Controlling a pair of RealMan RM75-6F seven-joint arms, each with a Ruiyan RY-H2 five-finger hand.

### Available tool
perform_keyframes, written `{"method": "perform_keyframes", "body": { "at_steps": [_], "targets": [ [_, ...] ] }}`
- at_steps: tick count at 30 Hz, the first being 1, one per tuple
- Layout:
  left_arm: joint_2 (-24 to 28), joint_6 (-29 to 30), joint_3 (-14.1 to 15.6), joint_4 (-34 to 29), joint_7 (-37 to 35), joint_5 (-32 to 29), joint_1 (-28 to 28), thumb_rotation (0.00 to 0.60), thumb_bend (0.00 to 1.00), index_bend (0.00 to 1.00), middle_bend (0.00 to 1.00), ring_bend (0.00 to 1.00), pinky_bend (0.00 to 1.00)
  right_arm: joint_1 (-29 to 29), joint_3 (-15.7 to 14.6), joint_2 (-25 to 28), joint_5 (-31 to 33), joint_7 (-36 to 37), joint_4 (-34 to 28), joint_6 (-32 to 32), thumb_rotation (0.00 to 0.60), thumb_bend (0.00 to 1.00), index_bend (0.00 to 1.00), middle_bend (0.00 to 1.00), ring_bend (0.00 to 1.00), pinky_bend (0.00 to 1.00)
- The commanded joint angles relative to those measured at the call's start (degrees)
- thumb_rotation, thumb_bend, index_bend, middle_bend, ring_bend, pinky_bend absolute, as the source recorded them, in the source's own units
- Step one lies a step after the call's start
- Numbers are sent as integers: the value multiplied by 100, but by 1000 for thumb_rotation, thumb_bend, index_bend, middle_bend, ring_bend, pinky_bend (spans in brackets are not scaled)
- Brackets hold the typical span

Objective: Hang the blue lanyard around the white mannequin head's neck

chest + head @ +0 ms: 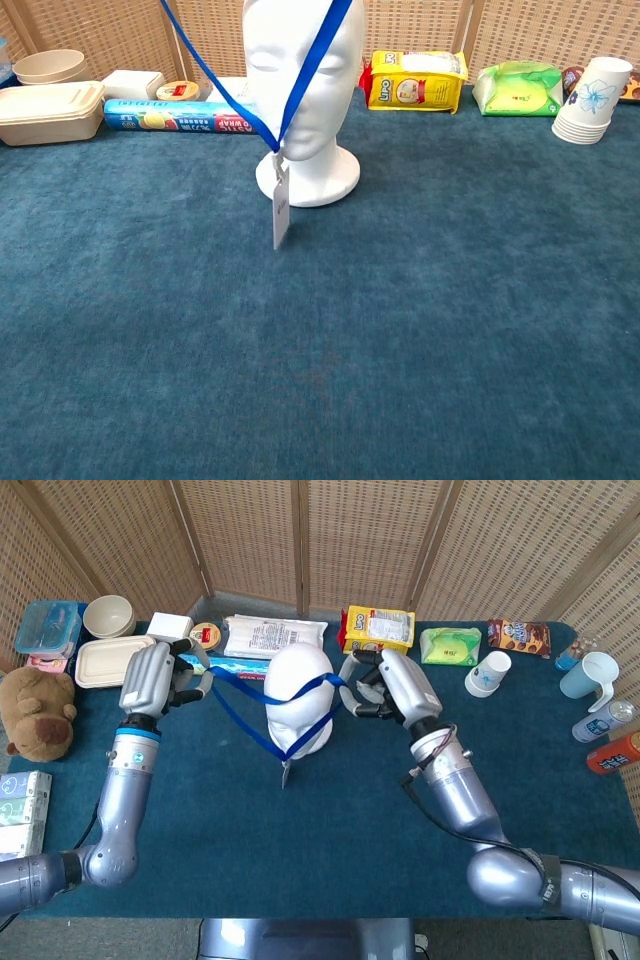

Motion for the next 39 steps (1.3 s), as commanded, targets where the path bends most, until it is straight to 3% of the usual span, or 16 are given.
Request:
{"method": "perform_keyframes", "body": {
  "at_steps": [1,15,39],
  "targets": [
    [-104,-51,-53,169,-66,-102,-106,600,419,630,1000,1000,1000,165,38,42,262,77,226,-177,600,468,637,1000,1000,1000],
    [-360,-279,-102,843,-259,-561,-307,600,419,631,1000,1000,1000,515,-16,26,746,387,1178,-595,600,468,647,1000,1000,1000],
    [-862,-657,-129,1832,-483,-1189,-559,600,418,631,1000,1000,1000,1007,-534,-311,1364,136,2457,-841,600,467,647,1000,1000,1000]
  ]
}}
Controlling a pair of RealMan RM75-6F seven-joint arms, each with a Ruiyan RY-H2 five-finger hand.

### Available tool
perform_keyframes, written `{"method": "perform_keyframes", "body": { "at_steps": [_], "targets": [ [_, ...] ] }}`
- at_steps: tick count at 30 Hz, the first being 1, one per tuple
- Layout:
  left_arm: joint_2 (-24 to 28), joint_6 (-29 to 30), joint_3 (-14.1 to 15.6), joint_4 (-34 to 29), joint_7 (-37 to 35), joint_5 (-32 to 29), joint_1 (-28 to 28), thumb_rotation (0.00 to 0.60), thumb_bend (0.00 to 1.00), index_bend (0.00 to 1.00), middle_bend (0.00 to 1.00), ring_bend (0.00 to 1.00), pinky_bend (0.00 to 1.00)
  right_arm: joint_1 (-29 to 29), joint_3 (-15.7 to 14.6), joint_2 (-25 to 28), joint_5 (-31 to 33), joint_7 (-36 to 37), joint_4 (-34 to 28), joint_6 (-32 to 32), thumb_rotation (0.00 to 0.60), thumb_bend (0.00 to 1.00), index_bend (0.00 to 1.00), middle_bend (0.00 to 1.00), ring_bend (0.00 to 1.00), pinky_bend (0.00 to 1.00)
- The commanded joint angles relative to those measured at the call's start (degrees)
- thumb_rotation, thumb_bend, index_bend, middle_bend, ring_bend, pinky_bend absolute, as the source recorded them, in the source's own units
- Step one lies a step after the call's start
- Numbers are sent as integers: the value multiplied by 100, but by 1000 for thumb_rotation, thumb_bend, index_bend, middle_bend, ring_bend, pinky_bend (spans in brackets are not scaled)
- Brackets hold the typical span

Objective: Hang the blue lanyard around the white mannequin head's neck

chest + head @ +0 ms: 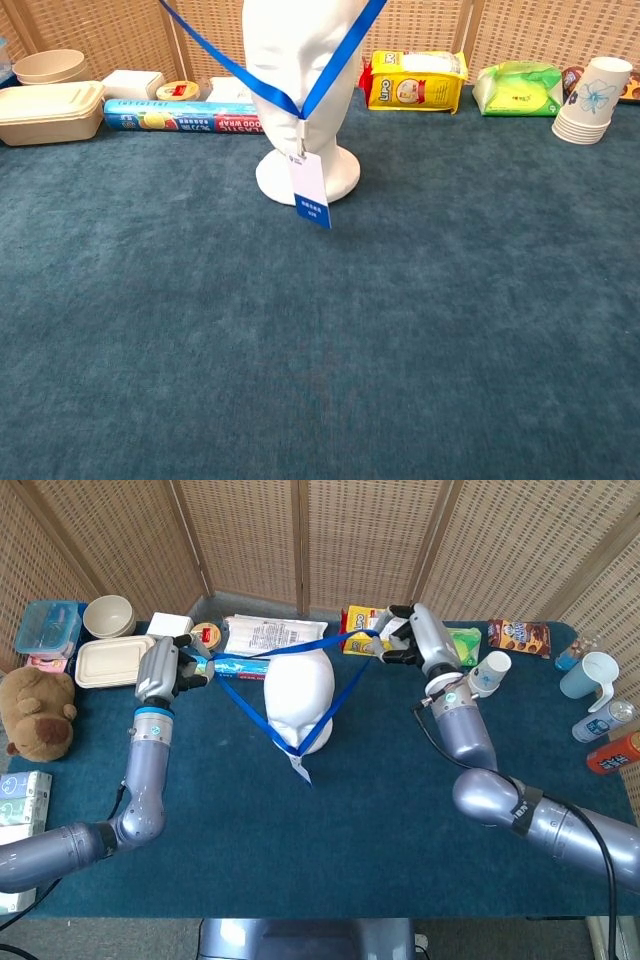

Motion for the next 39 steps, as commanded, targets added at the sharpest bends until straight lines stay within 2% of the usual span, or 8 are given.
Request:
{"method": "perform_keyframes", "body": {
  "at_steps": [1,20,26,29,31,34,37,39],
  "targets": [
    [-16,-10,-4,12,-7,-18,-9,600,418,632,1000,1000,1000,44,-29,-35,39,-33,67,-33,600,467,647,1000,1000,1000],
    [-256,320,42,111,229,7,-118,600,372,631,1000,999,1000,339,-258,-245,138,-432,608,-78,600,450,610,953,1000,1000],
    [-424,629,283,315,647,407,-282,600,346,607,872,829,992,619,-522,-373,428,-951,1034,-278,600,447,569,868,996,991],
    [-405,494,288,214,759,315,-295,577,301,499,655,582,794,726,-594,-436,581,-1128,1190,-345,600,441,494,752,909,917],
    [-328,385,307,122,901,224,-301,536,254,368,451,349,528,766,-599,-447,694,-1169,1265,-480,600,429,409,621,756,808],
    [-268,358,380,64,1169,132,-333,516,186,204,247,119,310,814,-632,-443,818,-1222,1355,-708,600,417,302,440,531,634],
    [-228,362,383,10,1296,32,-340,515,132,98,120,6,183,831,-637,-423,873,-1200,1400,-868,595,407,224,314,354,451],
    [-223,371,357,-3,1291,-4,-333,512,106,65,79,0,151,840,-663,-397,892,-1202,1394,-944,575,404,194,273,295,388]
  ]
}}
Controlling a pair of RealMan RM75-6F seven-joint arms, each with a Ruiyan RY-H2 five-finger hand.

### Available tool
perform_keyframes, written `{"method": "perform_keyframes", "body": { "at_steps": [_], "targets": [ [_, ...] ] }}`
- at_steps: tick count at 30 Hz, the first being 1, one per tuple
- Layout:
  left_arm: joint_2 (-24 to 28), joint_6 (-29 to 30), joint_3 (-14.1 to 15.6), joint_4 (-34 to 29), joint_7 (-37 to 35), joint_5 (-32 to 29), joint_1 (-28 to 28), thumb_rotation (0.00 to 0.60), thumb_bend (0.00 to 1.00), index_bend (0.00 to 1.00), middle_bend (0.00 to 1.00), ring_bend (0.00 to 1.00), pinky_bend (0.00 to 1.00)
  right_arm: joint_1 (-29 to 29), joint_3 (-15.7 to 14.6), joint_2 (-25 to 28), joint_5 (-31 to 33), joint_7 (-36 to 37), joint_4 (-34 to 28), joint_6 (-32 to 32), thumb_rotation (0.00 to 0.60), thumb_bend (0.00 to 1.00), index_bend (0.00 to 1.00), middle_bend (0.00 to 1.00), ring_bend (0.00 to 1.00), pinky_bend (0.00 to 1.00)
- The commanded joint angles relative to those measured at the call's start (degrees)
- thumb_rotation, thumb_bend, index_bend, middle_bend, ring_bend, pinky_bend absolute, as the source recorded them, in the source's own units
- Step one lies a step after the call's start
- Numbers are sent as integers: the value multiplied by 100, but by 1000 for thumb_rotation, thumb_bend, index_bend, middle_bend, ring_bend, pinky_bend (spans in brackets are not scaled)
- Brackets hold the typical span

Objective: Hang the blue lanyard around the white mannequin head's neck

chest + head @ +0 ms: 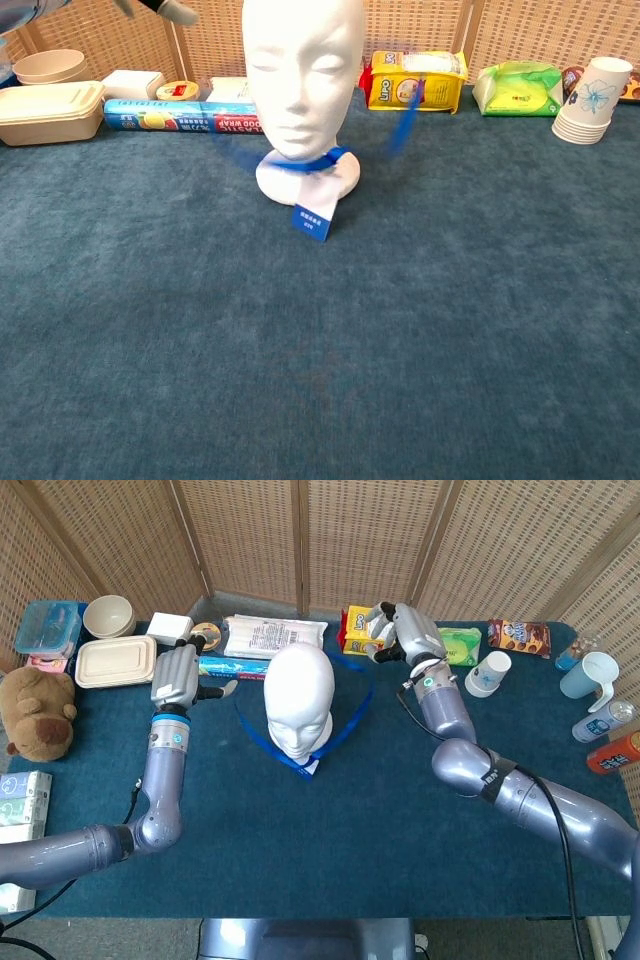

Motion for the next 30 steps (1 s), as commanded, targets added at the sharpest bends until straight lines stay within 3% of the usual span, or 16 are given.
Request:
{"method": "perform_keyframes", "body": {
  "at_steps": [1,6,13,16,19,24,30],
  "targets": [
    [32,-21,-23,-43,3,-69,2,503,95,53,60,0,139,26,-51,43,49,-11,13,-126,558,399,175,246,261,354],
    [63,70,34,-54,-36,125,58,486,79,30,22,0,121,-39,-30,203,-25,177,-110,-348,527,372,146,202,198,291],
    [278,104,186,-326,-77,353,263,477,80,25,18,0,120,-367,232,380,-615,788,-495,-159,516,346,159,203,194,277],
    [605,59,454,-690,-124,632,542,470,82,25,19,0,120,-842,535,467,-1362,1470,-1023,271,515,345,211,237,221,278],
    [932,-30,686,-1025,-245,867,815,472,84,25,18,0,121,-1297,638,481,-2207,1964,-1475,720,516,345,233,257,243,282],
    [1461,-204,937,-1459,-589,1200,1224,474,85,25,18,0,120,-1854,472,534,-3325,2266,-2049,1361,516,350,247,266,244,280],
    [2230,-303,1575,-1829,-1035,2113,1908,472,85,26,19,0,120,-2766,-225,696,-4782,2180,-2786,2389,518,366,247,267,239,272]
  ]
}}
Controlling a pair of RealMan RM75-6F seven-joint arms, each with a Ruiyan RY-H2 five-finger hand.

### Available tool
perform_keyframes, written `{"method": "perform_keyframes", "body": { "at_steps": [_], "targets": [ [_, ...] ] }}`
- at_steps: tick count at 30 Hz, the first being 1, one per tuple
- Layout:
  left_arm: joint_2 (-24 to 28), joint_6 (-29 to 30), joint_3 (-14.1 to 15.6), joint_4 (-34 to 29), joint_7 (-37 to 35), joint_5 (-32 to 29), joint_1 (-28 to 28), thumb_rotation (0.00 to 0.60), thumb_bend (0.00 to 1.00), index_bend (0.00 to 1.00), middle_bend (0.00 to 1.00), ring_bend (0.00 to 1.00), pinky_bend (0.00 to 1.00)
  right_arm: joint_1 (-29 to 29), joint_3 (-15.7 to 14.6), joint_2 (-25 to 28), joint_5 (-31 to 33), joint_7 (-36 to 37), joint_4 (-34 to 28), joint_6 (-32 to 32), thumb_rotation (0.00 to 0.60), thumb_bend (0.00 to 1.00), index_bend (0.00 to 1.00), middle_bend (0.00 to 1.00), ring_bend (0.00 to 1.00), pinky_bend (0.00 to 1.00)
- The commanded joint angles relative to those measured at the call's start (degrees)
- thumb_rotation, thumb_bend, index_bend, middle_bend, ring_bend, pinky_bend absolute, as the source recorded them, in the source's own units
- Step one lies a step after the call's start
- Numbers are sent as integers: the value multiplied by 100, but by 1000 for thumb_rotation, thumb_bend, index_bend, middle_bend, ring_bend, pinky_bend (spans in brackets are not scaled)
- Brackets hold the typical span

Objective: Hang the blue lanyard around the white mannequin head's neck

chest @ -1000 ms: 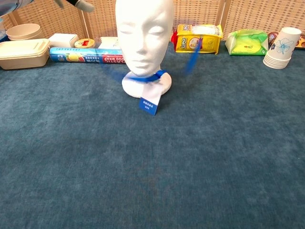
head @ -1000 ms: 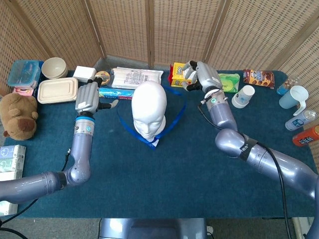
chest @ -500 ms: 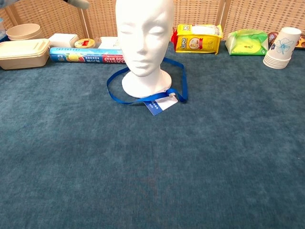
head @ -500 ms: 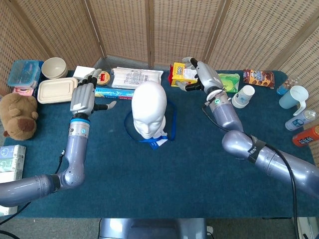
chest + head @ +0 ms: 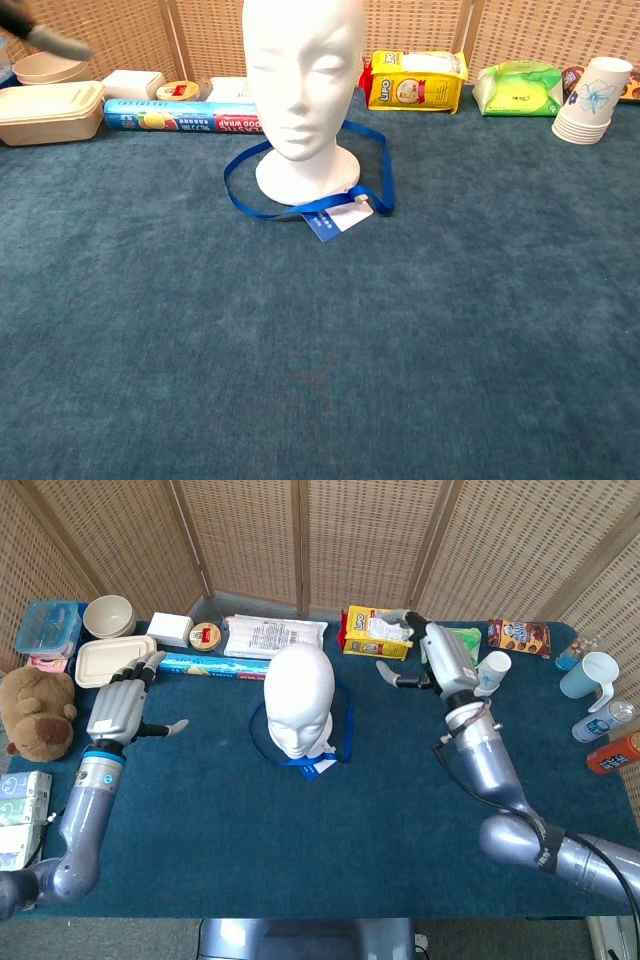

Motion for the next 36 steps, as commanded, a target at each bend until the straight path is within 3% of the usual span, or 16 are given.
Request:
{"method": "perform_keyframes", "body": {
  "at_steps": [1,8,13,20,30,36],
  "targets": [
    [458,-111,452,-233,-430,608,497,472,84,26,19,0,120,-791,-581,154,-1046,22,-643,846,518,366,248,268,239,270],
    [798,316,934,-174,-1165,1501,1282,473,84,25,19,0,119,-1473,-1272,359,-2021,-152,-862,1312,519,403,278,288,239,248],
    [1065,947,1302,-200,-1631,2152,1968,470,83,25,18,0,118,-2040,-1701,471,-2616,-58,-750,1762,517,402,287,302,244,244],
    [1346,1446,1595,-198,-2103,2688,2623,470,83,26,19,0,118,-2643,-2111,525,-2962,-255,-404,2168,519,402,298,311,256,243],
    [1185,2269,1983,-50,-1971,3301,3477,478,87,148,82,5,118,-3476,-2623,487,-3246,-1209,-555,2869,517,395,336,344,306,254],
    [935,2624,2207,72,-1642,3664,3905,483,102,192,122,67,144,-3969,-2864,474,-3414,-1480,-694,3232,518,391,342,350,313,261]
  ]
}}
